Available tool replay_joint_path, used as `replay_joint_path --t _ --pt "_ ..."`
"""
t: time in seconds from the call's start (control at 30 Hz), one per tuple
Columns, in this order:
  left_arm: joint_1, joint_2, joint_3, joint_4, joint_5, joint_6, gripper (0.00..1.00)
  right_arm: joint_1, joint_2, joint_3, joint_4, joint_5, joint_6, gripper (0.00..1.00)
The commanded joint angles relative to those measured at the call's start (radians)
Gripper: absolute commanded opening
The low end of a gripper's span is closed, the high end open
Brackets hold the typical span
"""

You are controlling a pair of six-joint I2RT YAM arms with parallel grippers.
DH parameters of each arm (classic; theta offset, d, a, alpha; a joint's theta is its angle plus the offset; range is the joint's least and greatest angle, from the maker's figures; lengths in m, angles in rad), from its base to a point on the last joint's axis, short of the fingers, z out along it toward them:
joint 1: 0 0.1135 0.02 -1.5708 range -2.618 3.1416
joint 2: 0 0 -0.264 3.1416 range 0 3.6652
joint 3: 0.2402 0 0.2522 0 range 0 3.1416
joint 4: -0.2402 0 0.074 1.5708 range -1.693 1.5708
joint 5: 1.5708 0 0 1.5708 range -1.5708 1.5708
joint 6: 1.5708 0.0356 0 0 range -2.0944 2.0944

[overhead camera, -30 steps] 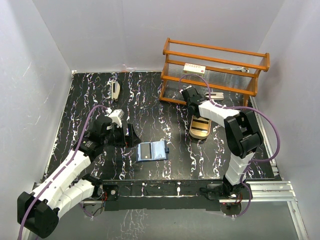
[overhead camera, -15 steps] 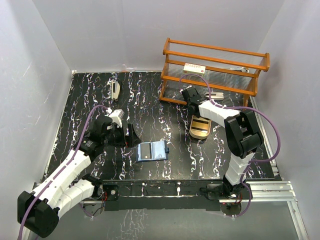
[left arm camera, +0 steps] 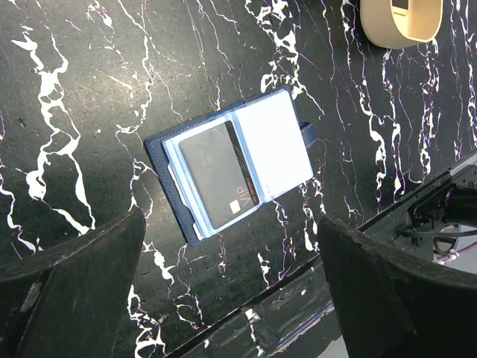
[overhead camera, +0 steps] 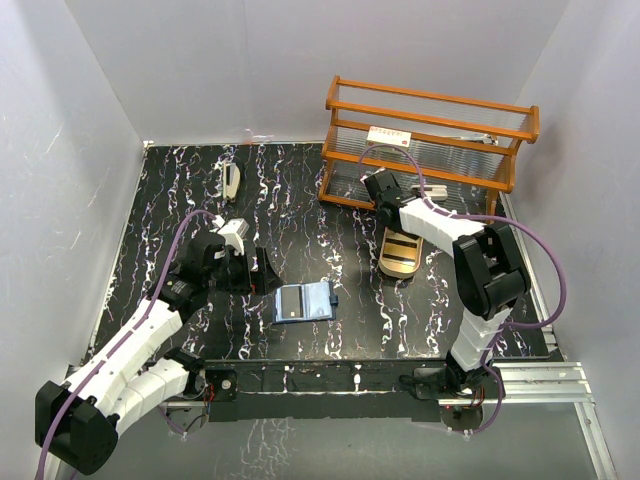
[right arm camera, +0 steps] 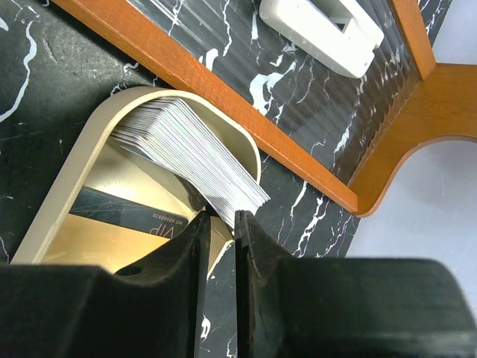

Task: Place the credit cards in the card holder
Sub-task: Pick up the credit card from the storage box.

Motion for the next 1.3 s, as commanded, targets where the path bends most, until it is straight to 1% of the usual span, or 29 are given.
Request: replay_joint_path --t 0.0,0.1,0.23,0.4,0.53,0.63,0.7,0.8,0.9,0.97,1.03,1.13,1.27 --pt "0.004 -0.006 0.021 0.005 0.017 0.004 0.99 -0.008 -0.054 0.067 0.025 0.024 0.018 0.13" --pt "0.004 -0.006 0.018 0.003 0.012 0.000 0.99 -0.003 -0.069 0.076 -0.013 -0.025 0.042 0.10" --pt "0.005 0.005 0.020 -0.005 -0.004 -0.006 0.99 0.022 -0.106 0.074 -0.080 -0.077 0.090 0.00" --pt "0.004 0.005 0.024 -0.018 -0.026 -0.005 0.99 0.057 -0.124 0.095 -0.181 -0.089 0.174 0.00" --pt "0.003 -0.011 0.013 0.006 0.012 0.000 0.99 0.087 -0.138 0.140 -0.290 -0.090 0.261 0.00" --pt "0.003 -0.013 0.013 0.005 0.024 -0.005 0.98 0.104 -0.172 0.147 -0.336 -0.113 0.320 0.00" --pt "0.003 -0.012 0.018 0.002 0.042 -0.010 0.96 0.118 -0.205 0.146 -0.350 -0.150 0.358 0.00" --pt "0.003 -0.003 0.028 0.001 0.088 -0.044 0.90 0.150 -0.259 0.144 -0.355 -0.207 0.404 0.00" --pt "0.003 0.003 0.026 0.034 0.179 -0.102 0.85 0.186 -0.305 0.151 -0.360 -0.279 0.459 0.00" --pt "0.003 -0.003 -0.001 0.097 0.245 -0.183 0.82 0.212 -0.342 0.149 -0.347 -0.338 0.496 0.00" --pt "0.003 -0.019 -0.051 0.201 0.311 -0.280 0.80 0.247 -0.372 0.135 -0.316 -0.394 0.522 0.00" --pt "0.003 -0.038 -0.093 0.301 0.338 -0.382 0.78 0.299 -0.408 0.104 -0.247 -0.495 0.562 0.00" --pt "0.002 -0.051 -0.089 0.312 0.331 -0.433 0.77 0.313 -0.460 0.034 -0.106 -0.707 0.650 0.00"
